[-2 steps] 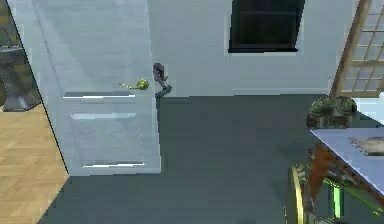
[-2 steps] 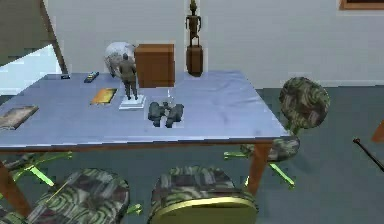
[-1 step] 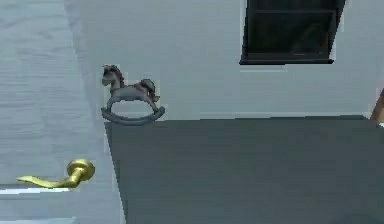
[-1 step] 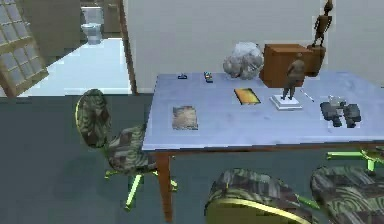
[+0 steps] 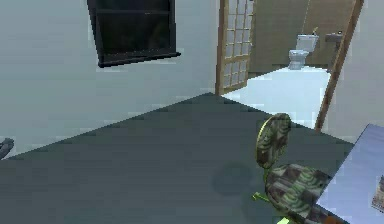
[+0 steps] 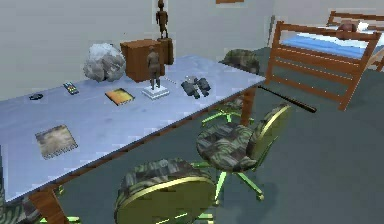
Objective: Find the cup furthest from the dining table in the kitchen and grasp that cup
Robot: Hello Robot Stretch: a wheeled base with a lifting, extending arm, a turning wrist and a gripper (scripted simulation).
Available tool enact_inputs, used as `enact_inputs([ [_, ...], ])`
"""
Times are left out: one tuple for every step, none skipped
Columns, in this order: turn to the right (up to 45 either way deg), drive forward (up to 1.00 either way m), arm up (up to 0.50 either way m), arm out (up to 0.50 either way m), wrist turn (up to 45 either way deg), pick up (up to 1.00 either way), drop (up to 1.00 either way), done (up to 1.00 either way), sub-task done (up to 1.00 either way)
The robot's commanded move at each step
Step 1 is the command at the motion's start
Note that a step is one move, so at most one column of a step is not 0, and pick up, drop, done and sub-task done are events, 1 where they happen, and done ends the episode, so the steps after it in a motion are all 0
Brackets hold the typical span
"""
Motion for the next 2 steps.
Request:
enact_inputs([
  [3.0, 0.00, 0.00, 0.00, 0.0, 0.00, 0.00, 0.00, 0.00],
  [0.0, 0.05, 0.00, 0.00, 0.0, 0.00, 0.00, 0.00, 0.00],
])
